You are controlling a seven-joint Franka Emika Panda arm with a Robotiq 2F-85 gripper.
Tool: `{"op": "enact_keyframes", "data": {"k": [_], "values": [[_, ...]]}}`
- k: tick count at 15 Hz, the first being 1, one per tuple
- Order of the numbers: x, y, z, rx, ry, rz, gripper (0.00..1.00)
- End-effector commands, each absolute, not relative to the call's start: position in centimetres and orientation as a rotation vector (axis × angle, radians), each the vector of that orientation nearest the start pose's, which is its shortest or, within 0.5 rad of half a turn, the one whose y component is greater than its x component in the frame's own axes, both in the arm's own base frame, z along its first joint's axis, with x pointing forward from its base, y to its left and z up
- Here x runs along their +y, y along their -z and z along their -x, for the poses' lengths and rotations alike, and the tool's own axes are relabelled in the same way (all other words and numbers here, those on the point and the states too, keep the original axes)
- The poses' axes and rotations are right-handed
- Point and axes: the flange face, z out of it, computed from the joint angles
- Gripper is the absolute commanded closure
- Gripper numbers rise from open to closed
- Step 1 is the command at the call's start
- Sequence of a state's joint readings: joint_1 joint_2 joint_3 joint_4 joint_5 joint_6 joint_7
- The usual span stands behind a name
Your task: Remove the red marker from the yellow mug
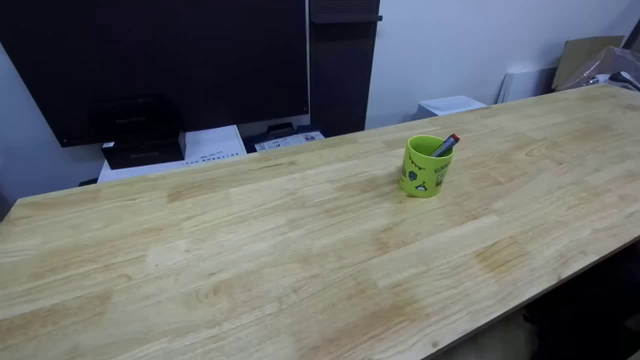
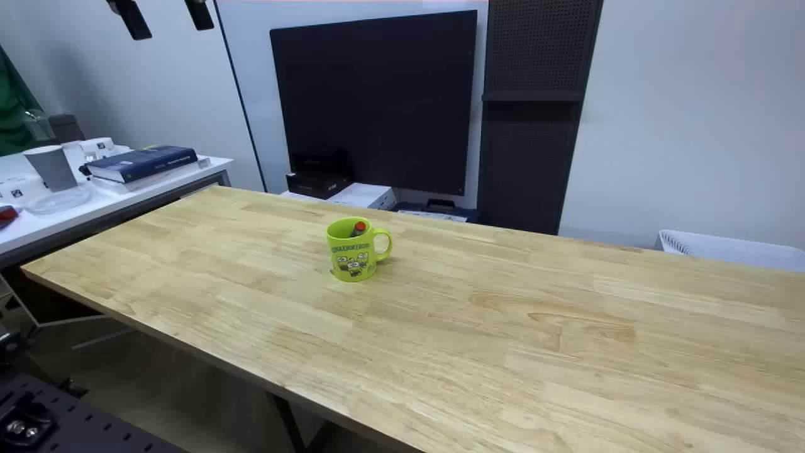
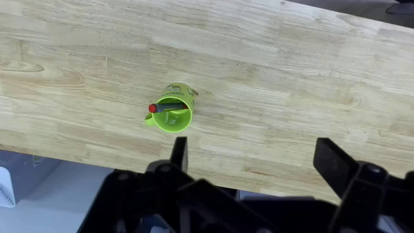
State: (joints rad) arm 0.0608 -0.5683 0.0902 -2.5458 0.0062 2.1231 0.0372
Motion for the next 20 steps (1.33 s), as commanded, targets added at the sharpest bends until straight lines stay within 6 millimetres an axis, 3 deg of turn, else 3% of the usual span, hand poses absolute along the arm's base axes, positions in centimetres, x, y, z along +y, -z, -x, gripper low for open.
{"op": "enact_keyframes", "data": {"k": [1, 13, 17, 20], "values": [[6.0, -47.4, -38.3, -0.159, 0.231, 3.16, 0.0], [6.0, -47.4, -38.3, -0.159, 0.231, 3.16, 0.0], [2.2, -46.1, -40.0, -0.108, 0.319, 3.224, 0.0], [-2.6, -43.2, -41.7, -0.067, 0.339, 3.287, 0.0]]}}
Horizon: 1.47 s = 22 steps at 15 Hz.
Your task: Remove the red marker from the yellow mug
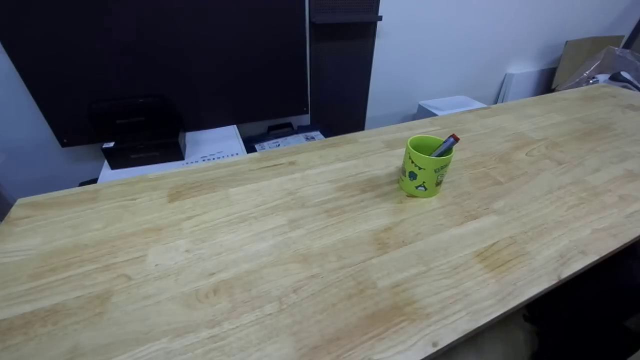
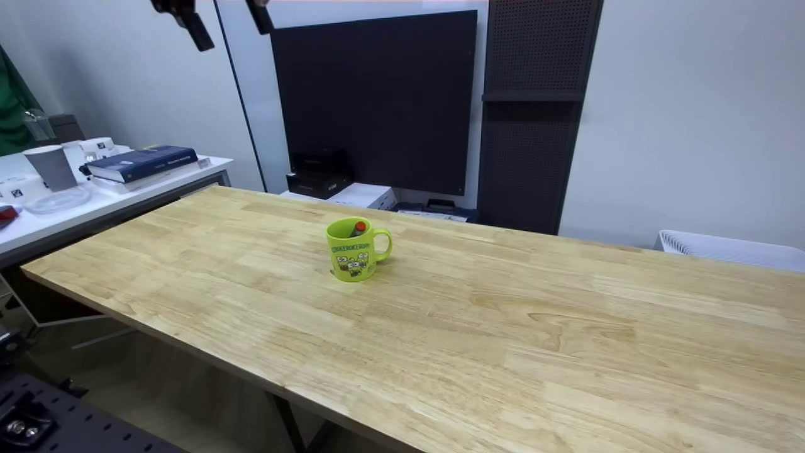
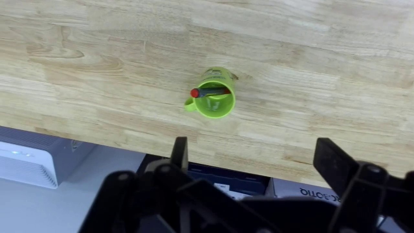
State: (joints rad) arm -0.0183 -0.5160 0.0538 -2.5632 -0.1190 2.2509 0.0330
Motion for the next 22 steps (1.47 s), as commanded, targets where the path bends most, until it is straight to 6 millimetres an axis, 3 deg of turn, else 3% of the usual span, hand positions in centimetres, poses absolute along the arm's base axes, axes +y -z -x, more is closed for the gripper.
{"op": "enact_keyframes", "data": {"k": [1, 4, 6, 8, 9, 11, 14, 15, 22], "values": [[-4.1, -42.2, -42.3, -0.044, 0.332, 3.296, 0.0], [-8.0, -38.2, -43.8, 0.001, 0.262, 3.306, 0.0], [-9.1, -35.8, -44.8, 0.001, 0.223, 3.282, 0.0], [-8.3, -34.0, -45.9, -0.051, 0.204, 3.244, 0.0], [-8.7, -34.9, -44.0, -0.023, 0.216, 3.262, 0.0], [-8.7, -33.7, -44.3, -0.037, 0.188, 3.259, 0.0], [-8.7, -34.2, -44.2, -0.034, 0.205, 3.26, 0.0], [-8.4, -33.7, -44.3, -0.114, 0.182, 3.249, 0.0], [-7.8, -26.2, -46.4, -0.363, -0.041, 3.24, 0.0]]}}
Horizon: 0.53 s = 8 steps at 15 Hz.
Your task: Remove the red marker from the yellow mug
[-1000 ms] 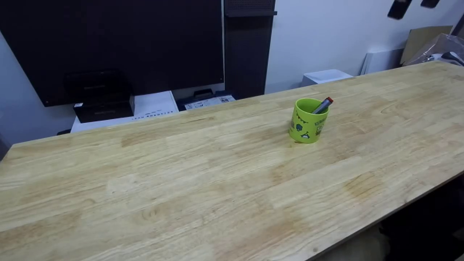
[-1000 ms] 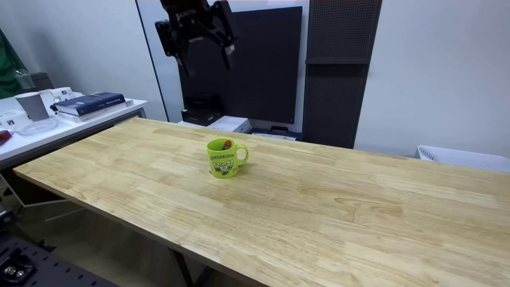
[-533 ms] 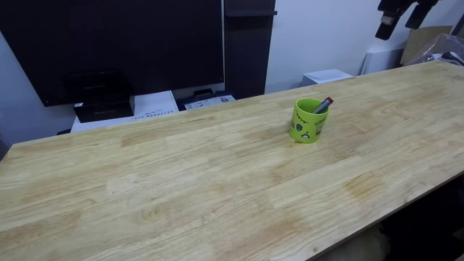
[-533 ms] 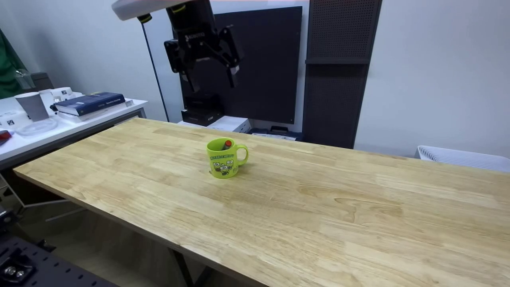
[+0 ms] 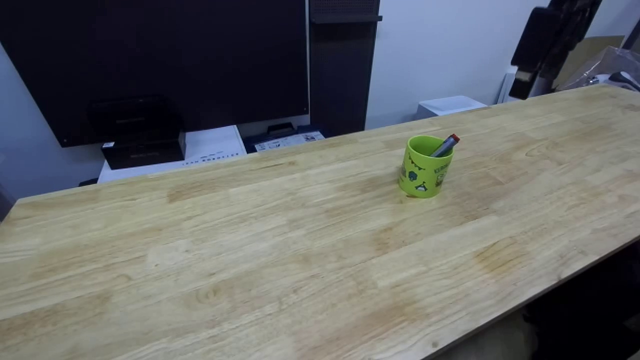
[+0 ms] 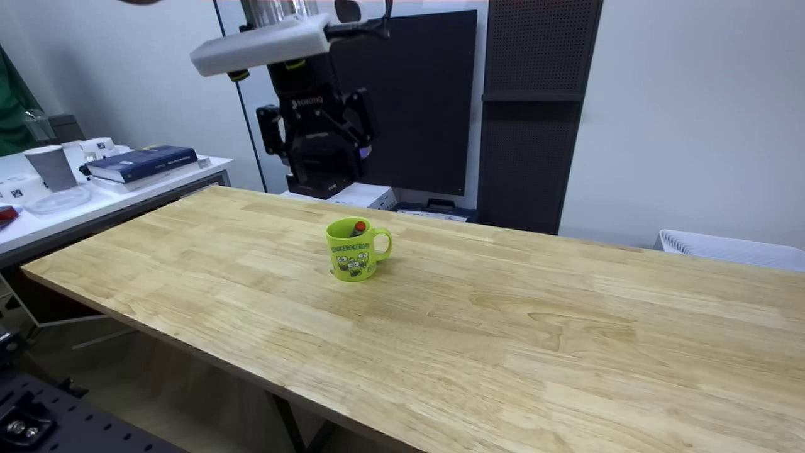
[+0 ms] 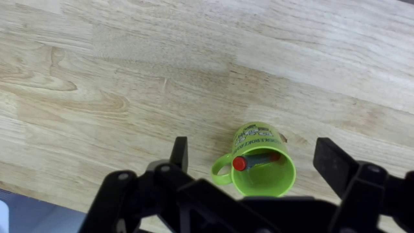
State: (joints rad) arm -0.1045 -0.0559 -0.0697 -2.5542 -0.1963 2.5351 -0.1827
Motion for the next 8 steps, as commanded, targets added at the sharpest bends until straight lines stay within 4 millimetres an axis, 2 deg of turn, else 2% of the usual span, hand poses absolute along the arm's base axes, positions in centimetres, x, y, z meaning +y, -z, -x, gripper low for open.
{"op": "enact_keyframes", "data": {"k": [1, 5, 8], "values": [[-7.9, -25.3, -46.8, -0.399, -0.051, 3.231, 0.0], [-7.4, -22.1, -49.1, -0.487, -0.039, 3.204, 0.0], [-6.5, -20.4, -51.5, -0.458, 0.05, 3.219, 0.0]]}}
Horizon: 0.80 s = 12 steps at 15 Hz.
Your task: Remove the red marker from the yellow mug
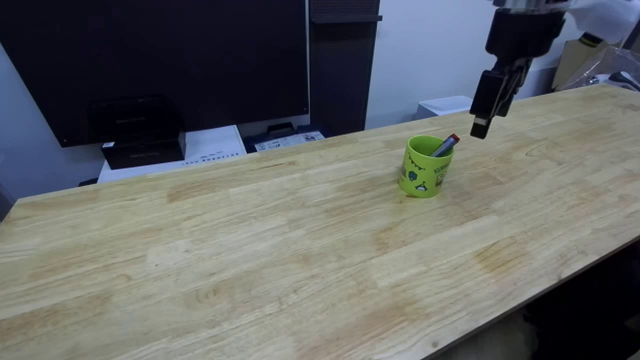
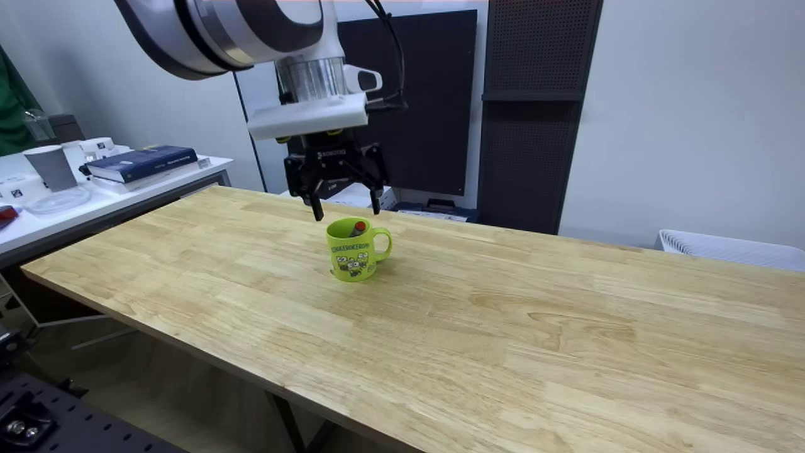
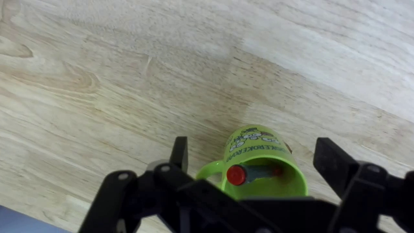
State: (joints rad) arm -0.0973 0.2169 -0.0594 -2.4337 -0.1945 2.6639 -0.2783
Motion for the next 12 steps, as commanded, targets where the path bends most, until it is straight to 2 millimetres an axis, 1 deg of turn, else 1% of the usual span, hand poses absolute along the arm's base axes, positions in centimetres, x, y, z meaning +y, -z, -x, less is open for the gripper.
{"op": "enact_keyframes", "data": {"k": [1, 2, 3, 5, 8, 12], "values": [[-6.4, -20.1, -52.4, -0.452, 0.069, 3.224, 0.0], [-6.7, -20.8, -50.2, -0.492, 0.03, 3.211, 0.0], [-6.6, -20.4, -50.9, -0.495, 0.044, 3.212, 0.0], [-6.5, -19.8, -51.7, -0.496, 0.049, 3.213, 0.0], [-6.4, -19.5, -51.8, -0.502, 0.053, 3.231, 0.0], [-6.2, -18.4, -52.3, -0.505, 0.055, 3.225, 0.0]]}}
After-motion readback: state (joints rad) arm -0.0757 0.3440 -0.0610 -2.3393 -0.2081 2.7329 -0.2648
